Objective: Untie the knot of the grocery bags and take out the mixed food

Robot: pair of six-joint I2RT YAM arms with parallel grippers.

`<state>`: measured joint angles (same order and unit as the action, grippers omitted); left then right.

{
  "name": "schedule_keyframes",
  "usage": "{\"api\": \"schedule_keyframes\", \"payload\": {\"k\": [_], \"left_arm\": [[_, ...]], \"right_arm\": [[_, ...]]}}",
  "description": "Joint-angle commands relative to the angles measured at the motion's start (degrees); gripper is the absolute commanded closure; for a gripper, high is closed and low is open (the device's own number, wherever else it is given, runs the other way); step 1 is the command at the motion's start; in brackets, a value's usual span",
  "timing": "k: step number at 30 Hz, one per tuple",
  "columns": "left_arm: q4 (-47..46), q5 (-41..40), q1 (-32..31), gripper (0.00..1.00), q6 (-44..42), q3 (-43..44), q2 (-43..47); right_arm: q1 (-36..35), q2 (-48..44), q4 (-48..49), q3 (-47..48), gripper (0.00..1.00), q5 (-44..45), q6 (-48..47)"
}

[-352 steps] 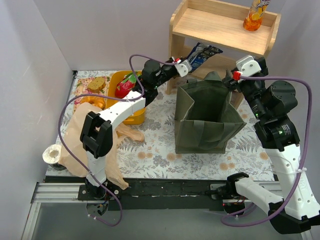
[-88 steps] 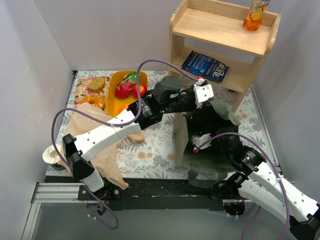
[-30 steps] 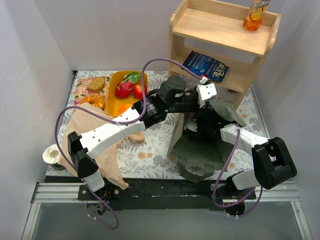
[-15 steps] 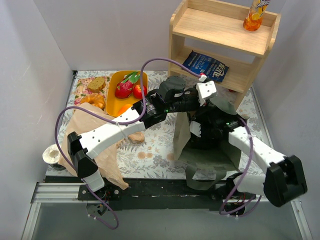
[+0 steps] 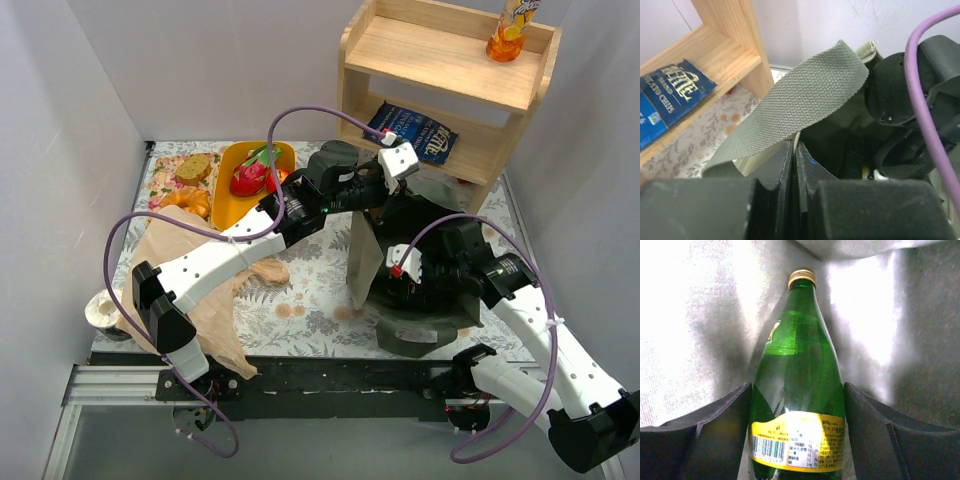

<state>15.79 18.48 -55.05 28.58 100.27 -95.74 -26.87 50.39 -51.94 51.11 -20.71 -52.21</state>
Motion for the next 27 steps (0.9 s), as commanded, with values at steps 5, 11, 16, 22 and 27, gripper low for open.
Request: {"api": "schedule_keyframes", "payload": {"k": [5, 11, 16, 22, 27], "left_arm": [[0.2, 4.5, 0.4, 1.00, 2.9, 0.5, 1.2], [0.2, 8.1, 0.3, 1.00, 4.2, 1.2, 1.3], [0.2, 10.1, 0.3, 1.00, 4.0, -0.4, 2.8], [0.5, 10.1, 0.3, 1.00, 3.1, -2.7, 3.6], [1.6, 9.9, 0.3, 1.00, 2.4, -1.2, 2.0]], "right_arm": [[-0.3, 4.6, 8.2, -6.0, 0.99, 1.2, -1.8], [-0.4, 14.2, 22.0, -10.1, 0.99, 8.6, -2.1], [-0.5, 16.0, 26.8, -13.5, 0.59, 8.3, -8.9], [-0.5, 22.8, 25.1, -11.5, 0.30, 4.6, -14.9], [-0.6, 31.8, 24.6, -8.6, 0.02, 3.6, -17.2]]}}
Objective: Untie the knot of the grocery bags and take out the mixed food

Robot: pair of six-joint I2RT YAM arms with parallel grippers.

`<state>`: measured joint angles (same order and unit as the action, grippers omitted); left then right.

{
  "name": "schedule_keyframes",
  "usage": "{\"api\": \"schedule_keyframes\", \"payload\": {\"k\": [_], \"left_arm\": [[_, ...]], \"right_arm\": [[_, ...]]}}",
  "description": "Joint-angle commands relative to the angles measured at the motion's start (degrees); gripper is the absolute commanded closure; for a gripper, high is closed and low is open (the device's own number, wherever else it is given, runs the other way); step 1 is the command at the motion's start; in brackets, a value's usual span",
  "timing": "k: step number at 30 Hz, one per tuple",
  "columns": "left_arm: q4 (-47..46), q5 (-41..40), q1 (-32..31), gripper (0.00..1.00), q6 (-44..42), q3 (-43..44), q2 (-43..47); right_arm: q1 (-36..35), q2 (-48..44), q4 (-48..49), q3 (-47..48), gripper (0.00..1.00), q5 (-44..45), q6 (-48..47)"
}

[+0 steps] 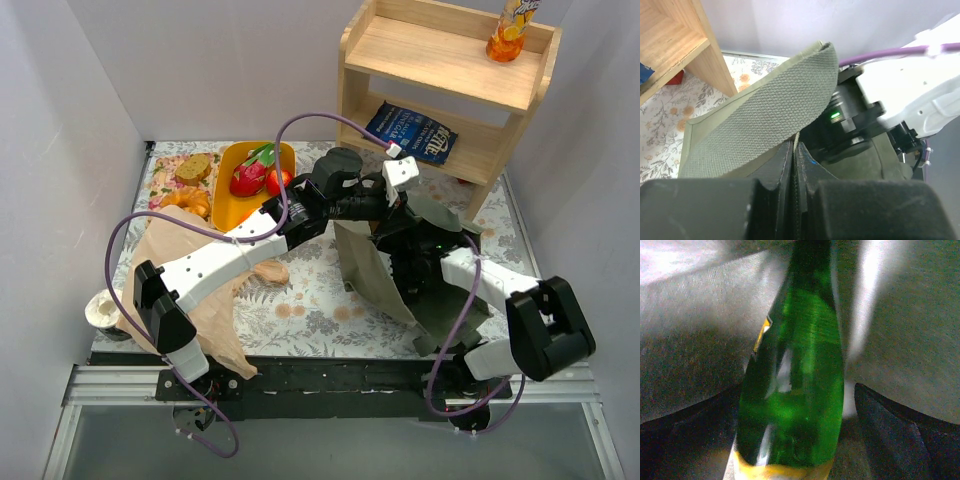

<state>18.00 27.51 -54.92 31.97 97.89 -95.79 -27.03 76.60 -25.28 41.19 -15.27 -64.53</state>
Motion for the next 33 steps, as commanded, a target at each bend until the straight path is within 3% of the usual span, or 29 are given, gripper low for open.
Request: {"api": "schedule_keyframes", "payload": {"k": [1, 8, 10, 11, 14, 19, 26, 33], "left_arm": [[-0.7, 0.4, 0.2, 1.00, -0.9, 1.7, 1.7], [-0.7, -0.5, 0.9, 1.00, -0.9, 3.9, -0.5], [-0.8, -0.5, 1.4, 1.00, -0.9, 4.3, -1.1], [-0.8, -0.4, 1.5, 1.00, -0.9, 4.5, -1.2], [-0.6, -0.2, 2.2, 1.00, -1.1, 4.9, -1.4], [-0.6, 1.4, 4.4, 1.00, 0.5, 4.9, -1.6], [0.2, 3.8, 9.8, 1.00, 6.6, 5.7, -2.3], [0.6, 5.8, 12.5, 1.00, 9.1, 4.1, -2.9]], "right_arm": [[-0.5, 6.8, -2.8, 2.2, 0.02, -1.8, -5.5], [-0.6, 14.9, -2.6, 5.1, 0.02, -1.6, -5.3], [-0.7, 15.2, -2.0, 5.3, 0.12, -2.5, -4.4], [-0.7, 15.6, -1.9, 5.6, 0.21, -3.6, -3.1], [-0.7, 14.2, -3.0, 6.7, 0.98, -4.4, -0.3], [-0.7, 9.7, -8.6, 10.6, 0.99, -5.3, 4.0], [-0.6, -8.2, -16.9, 15.5, 0.99, -10.3, 10.5], [-0.6, -19.0, -27.1, 24.5, 0.99, -13.7, 13.2]]}}
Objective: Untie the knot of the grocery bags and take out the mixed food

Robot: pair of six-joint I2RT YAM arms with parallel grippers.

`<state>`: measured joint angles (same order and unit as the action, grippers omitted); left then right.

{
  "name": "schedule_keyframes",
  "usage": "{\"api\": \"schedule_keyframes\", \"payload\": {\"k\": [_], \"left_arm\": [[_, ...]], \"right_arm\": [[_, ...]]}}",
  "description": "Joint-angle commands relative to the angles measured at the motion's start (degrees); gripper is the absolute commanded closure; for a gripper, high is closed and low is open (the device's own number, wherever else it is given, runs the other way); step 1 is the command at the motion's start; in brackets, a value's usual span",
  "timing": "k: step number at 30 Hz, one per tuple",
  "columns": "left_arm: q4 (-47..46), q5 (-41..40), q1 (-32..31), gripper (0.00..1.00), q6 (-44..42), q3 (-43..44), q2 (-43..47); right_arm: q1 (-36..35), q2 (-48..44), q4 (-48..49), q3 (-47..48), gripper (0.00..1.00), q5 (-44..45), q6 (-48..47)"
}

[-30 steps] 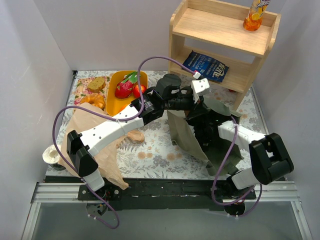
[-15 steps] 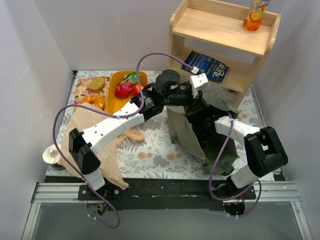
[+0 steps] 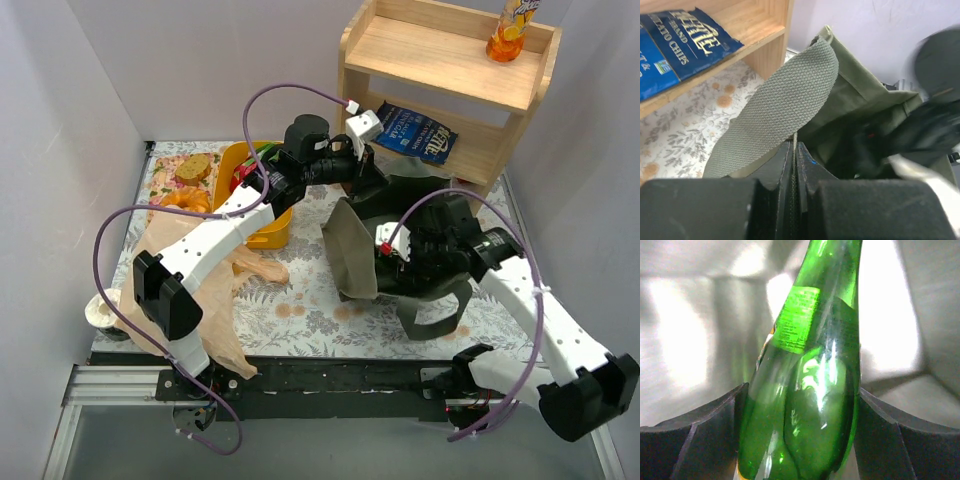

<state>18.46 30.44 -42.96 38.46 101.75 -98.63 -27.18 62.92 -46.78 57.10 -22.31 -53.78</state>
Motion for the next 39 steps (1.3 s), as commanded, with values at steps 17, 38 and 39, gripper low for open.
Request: {"api": "schedule_keyframes", "payload": {"k": [17, 38, 39], "left_arm": [[-2.6, 9.5, 12.8, 0.10, 17.6, 13.1, -5.6], [-31.3, 20.0, 22.8, 0.02, 43.6, 8.9, 0.7], [-31.4, 20.0, 22.1, 0.02, 42.6, 9.6, -0.3]], "right_arm": [[-0.3, -7.5, 7.7, 29.8, 0.99, -6.1, 25.0], [2.6, 13.3, 36.1, 46.6, 0.99, 5.0, 32.8], [2.6, 13.7, 36.8, 46.3, 0.99, 5.2, 34.0]]}}
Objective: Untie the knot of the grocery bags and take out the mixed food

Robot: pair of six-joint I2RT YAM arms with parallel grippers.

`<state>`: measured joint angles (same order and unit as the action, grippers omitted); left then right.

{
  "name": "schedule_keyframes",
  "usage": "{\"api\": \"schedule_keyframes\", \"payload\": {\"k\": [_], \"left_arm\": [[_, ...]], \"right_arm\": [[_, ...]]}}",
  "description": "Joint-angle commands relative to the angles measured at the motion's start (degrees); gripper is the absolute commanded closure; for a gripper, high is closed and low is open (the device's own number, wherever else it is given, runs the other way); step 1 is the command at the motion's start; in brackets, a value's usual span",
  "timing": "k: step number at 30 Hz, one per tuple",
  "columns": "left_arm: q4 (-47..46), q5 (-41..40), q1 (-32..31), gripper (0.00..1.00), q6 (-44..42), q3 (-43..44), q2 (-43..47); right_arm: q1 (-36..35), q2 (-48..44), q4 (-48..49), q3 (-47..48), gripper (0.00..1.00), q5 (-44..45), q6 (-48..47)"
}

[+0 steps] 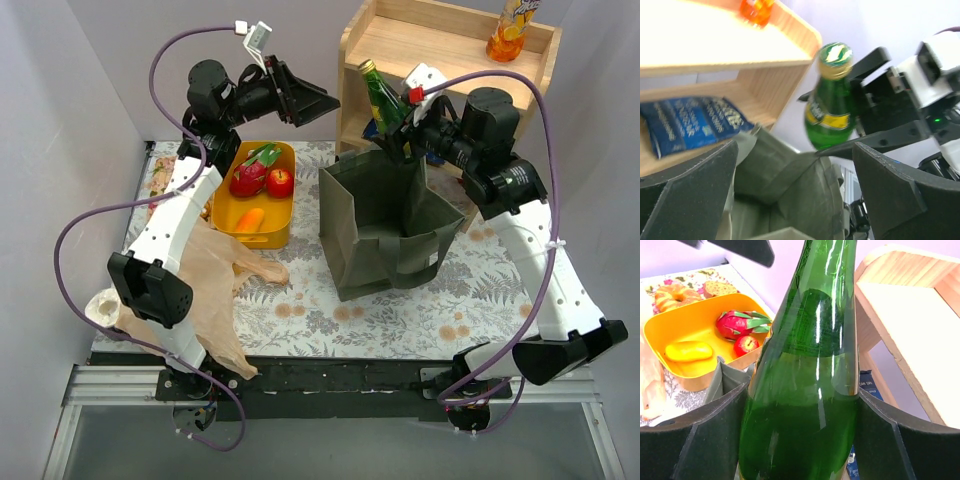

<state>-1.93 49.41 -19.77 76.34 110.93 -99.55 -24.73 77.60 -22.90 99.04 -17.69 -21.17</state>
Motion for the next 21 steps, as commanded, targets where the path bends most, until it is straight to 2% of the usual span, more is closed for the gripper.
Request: {"api": "schedule_keyframes", "payload": {"k": [1, 4, 5, 6, 7, 10, 14, 17, 21], "left_arm": [[-10.8, 1.4, -1.7, 0.02, 3.7, 2.2, -0.1], [-10.5, 2.4, -3.3, 0.03, -0.7, 0.6, -0.3], [-9.7, 1.1, -3.5, 0.04, -1.6, -0.9, 0.2], [-8.9, -0.3, -3.4, 0.05, -2.7, -2.3, 1.0], [-7.5, -3.6, -3.4, 0.05, -5.6, -3.4, 2.8], [-1.8, -5.3, -3.5, 0.05, -15.6, -8.9, 8.3], [5.4, -8.2, -3.4, 0.04, -24.9, -15.5, 13.7], [7.8, -11.2, -3.4, 0.04, -27.6, -17.3, 16.0], [9.0, -11.5, -3.4, 0.04, -29.0, -20.3, 17.6]], "right_arm": [[0.1, -1.0, 15.1, 3.3, 0.99, 0.3, 1.9], [0.2, -2.5, 22.3, -3.4, 0.99, -2.9, 1.8], [0.5, -2.3, 28.9, -3.8, 0.99, -2.8, 3.2], [1.0, -1.0, 30.9, -3.5, 0.99, -2.8, 4.8], [1.3, 0.1, 32.5, -2.6, 0.99, -1.7, 7.5], [2.9, 5.3, 38.1, 3.2, 0.99, 1.0, 13.8], [5.0, 9.1, 46.7, 5.7, 0.99, 0.3, 15.4], [6.4, 12.2, 50.7, 8.0, 0.99, 2.1, 17.5], [8.5, 15.6, 56.5, 10.5, 0.99, 4.4, 20.5]]}}
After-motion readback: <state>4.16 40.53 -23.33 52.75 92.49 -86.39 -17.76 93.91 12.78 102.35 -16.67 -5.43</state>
